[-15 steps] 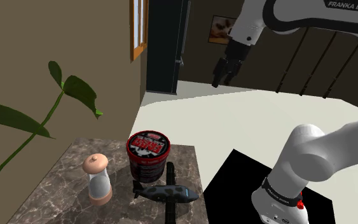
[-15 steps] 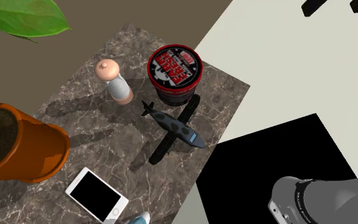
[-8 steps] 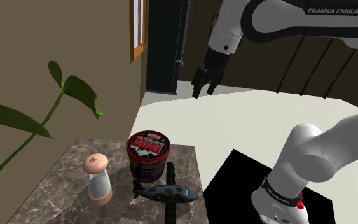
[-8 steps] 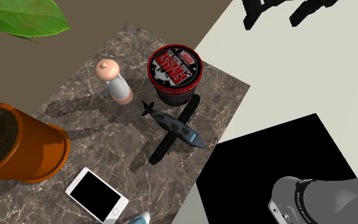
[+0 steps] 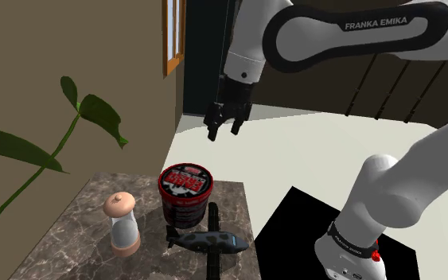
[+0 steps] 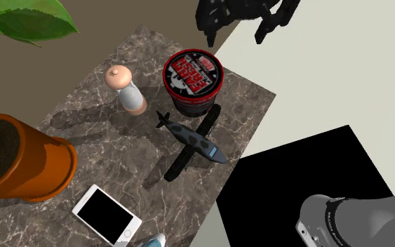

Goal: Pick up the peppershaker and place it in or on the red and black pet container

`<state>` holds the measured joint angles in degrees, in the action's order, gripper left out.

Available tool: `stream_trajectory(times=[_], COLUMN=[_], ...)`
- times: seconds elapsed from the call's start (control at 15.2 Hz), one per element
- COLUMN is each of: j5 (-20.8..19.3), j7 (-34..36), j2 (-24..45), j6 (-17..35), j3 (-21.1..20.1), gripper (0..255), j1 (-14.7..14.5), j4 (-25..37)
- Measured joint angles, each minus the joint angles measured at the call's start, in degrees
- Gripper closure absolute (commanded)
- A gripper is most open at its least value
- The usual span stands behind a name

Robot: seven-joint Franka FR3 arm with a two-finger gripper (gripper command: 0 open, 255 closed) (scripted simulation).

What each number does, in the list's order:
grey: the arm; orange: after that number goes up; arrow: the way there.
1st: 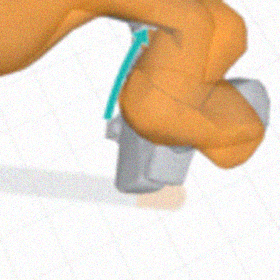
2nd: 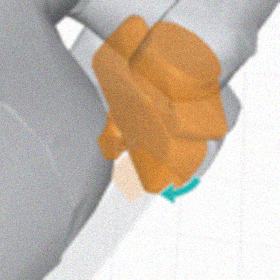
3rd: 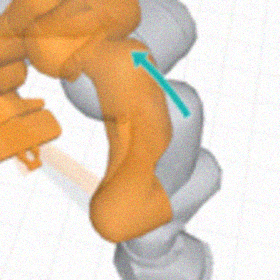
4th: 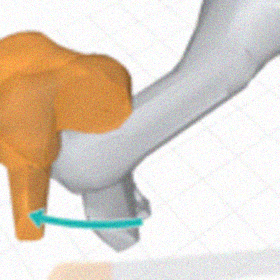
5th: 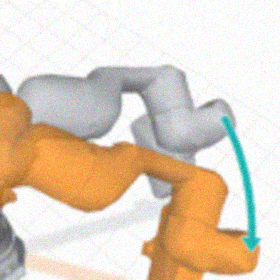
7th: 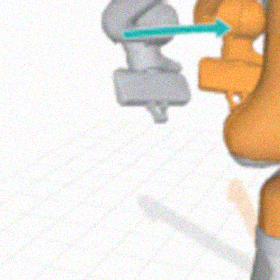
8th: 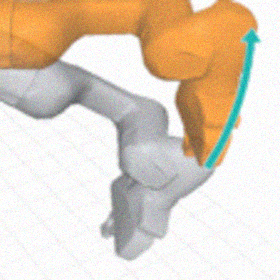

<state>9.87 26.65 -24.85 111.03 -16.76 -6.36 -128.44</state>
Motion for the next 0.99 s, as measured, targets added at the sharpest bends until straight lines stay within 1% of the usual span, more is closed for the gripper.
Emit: stream_trajectory(times=[0.33,0.59,0.79,0.99], j5=[-0.68,-2.75,-5.51,-8.38], j7=[6.13,11.18,15.48,19.58], j2=[8.70,16.60,23.54,29.86], j6=[3.23,5.77,6.97,6.80], j3=[-4.82,-8.14,-10.26,-11.65], gripper=[0,0,0,0], j1=[-0.83,-1.55,-2.49,-4.05], j4=[4.95,9.63,14.62,20.15])
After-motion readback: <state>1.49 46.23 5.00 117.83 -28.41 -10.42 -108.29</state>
